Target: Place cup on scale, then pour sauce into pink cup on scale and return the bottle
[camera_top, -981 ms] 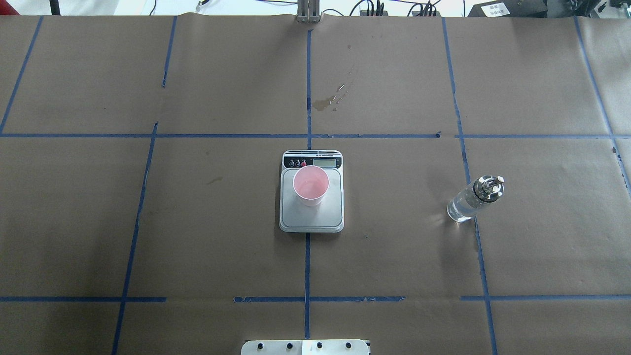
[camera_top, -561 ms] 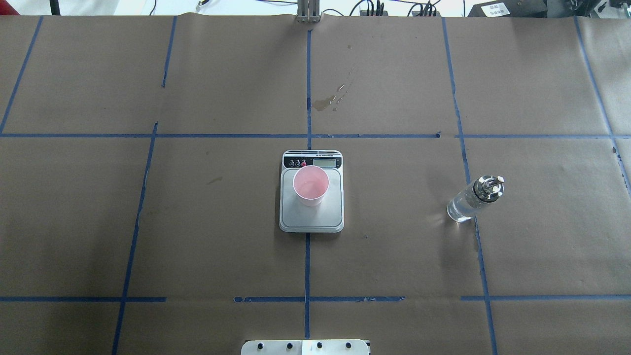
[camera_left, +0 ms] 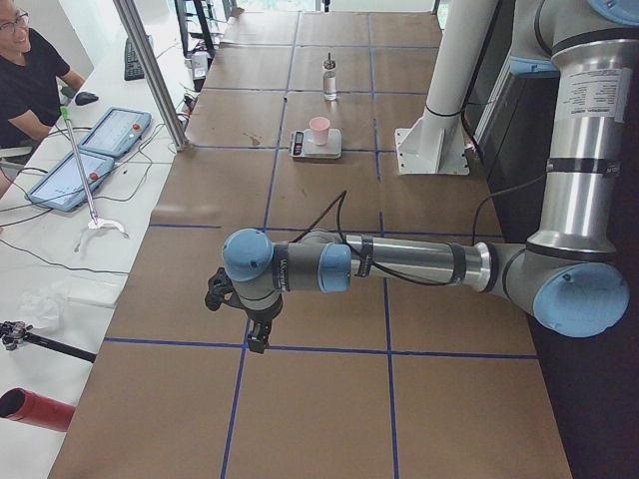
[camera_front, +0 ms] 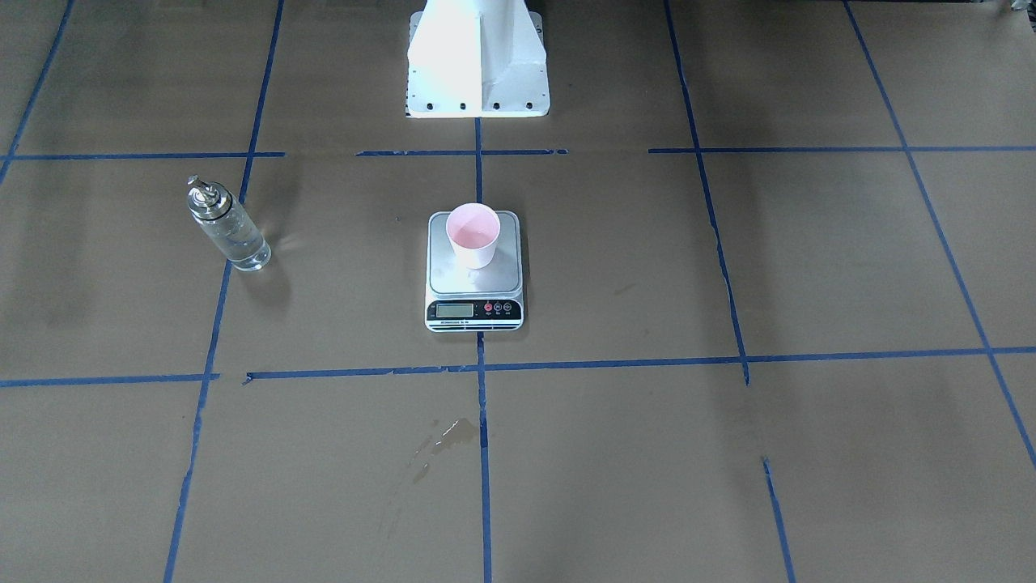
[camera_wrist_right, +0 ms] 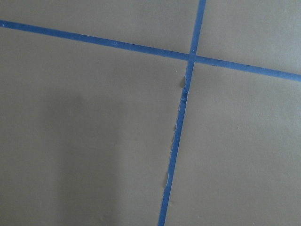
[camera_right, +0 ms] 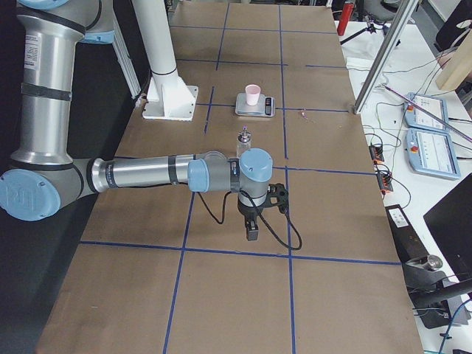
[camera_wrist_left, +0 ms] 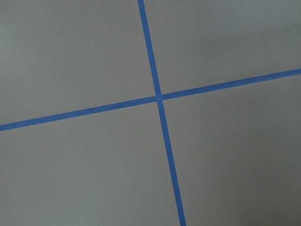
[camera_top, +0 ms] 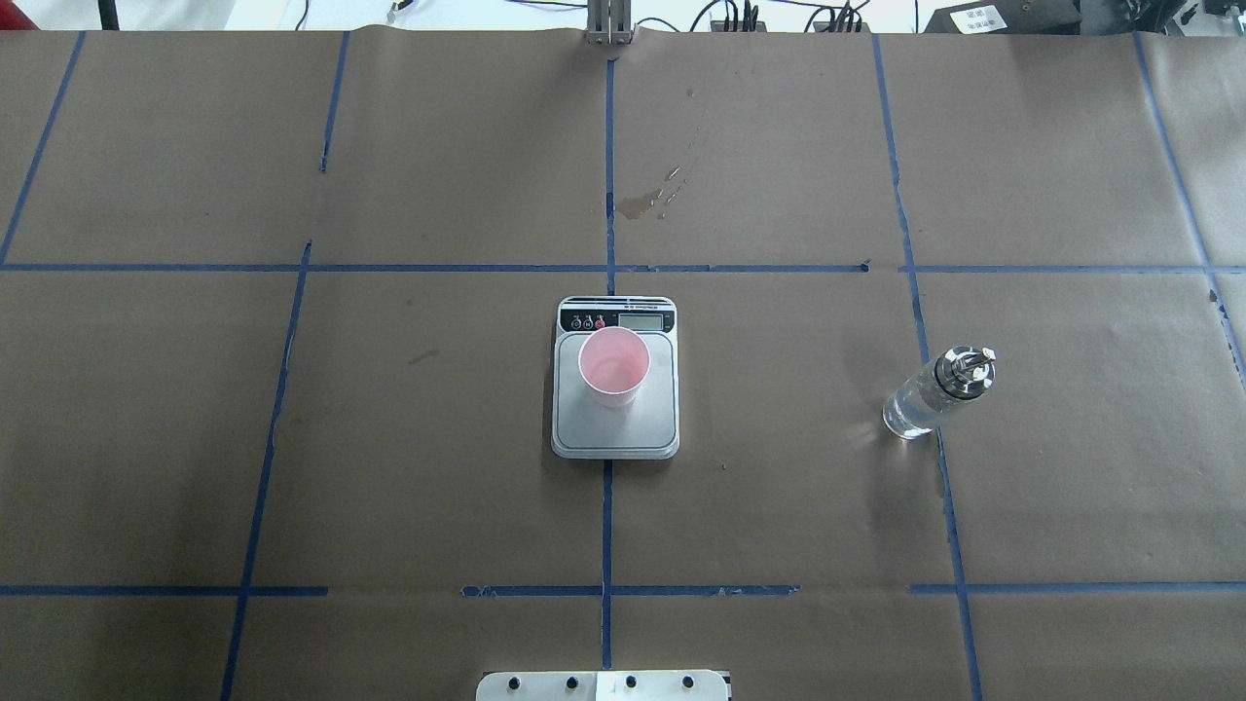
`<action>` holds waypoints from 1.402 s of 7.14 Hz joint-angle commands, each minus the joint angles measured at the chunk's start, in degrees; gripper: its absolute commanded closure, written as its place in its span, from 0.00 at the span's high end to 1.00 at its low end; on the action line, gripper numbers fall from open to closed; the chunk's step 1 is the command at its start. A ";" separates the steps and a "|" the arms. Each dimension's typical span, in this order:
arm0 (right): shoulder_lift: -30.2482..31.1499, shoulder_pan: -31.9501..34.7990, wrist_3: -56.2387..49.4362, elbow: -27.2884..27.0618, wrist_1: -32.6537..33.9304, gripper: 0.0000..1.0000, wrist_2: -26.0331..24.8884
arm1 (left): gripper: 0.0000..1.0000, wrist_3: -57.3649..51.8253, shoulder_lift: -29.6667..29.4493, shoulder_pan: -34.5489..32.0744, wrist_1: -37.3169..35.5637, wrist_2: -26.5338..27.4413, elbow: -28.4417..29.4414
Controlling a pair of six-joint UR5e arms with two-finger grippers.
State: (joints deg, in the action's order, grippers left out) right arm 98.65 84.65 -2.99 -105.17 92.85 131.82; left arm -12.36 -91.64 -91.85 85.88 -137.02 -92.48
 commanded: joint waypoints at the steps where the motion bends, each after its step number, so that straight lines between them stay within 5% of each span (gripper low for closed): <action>1: 0.14 -0.01 0.00 -0.03 -0.03 1.00 0.02 | 1.00 0.05 -0.03 0.00 0.07 0.00 0.37; 10: 1.55 -0.01 0.00 0.05 0.05 1.00 0.28 | 1.00 0.49 -0.30 0.09 -0.37 0.00 0.02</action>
State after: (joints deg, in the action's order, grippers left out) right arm 100.12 84.64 -2.99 -105.16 92.87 132.07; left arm -11.99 -91.83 -91.82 85.46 -136.95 -92.48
